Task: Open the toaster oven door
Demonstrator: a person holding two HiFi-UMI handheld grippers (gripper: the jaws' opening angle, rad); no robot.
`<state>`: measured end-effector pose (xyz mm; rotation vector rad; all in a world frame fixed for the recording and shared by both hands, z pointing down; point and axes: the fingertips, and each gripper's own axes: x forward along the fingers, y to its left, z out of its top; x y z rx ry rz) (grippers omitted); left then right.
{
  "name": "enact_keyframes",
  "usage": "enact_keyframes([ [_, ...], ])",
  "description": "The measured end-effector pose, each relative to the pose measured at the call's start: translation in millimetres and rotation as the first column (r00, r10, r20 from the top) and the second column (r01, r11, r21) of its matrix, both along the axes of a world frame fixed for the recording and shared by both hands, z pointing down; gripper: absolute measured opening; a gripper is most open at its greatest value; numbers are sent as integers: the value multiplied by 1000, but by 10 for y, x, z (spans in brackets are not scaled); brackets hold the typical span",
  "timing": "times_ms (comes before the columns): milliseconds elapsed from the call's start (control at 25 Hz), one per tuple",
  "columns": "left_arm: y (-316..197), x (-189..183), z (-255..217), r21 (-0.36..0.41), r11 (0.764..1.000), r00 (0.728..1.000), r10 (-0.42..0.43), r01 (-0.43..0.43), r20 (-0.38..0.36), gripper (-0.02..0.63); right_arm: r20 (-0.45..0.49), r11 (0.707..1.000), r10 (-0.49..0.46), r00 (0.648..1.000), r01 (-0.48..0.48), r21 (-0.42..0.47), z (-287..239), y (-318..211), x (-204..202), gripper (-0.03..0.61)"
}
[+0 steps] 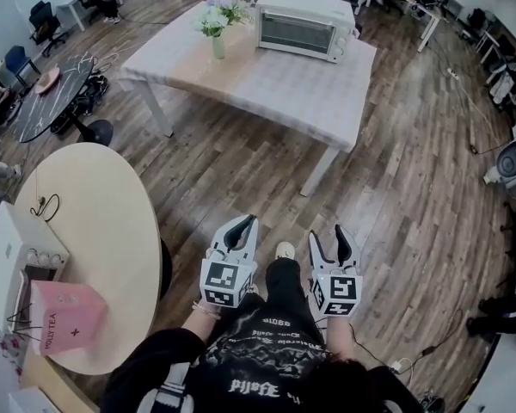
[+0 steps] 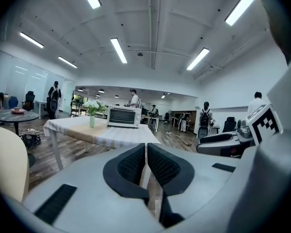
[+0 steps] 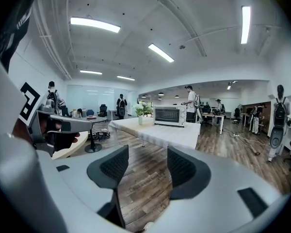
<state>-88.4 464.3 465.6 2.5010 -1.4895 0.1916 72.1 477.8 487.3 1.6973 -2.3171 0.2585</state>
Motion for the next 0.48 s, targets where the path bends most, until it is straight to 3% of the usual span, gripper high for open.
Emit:
enact_keyframes([
  [280, -584, 92, -15, -2, 1000, 999, -28, 28, 38, 23, 39, 999, -33, 999, 33, -12, 82, -779, 142, 256],
  [480, -1265, 255, -47, 3, 997, 997, -71, 71, 43, 22, 15, 996, -86, 996, 86, 7, 27, -1526, 309, 255],
])
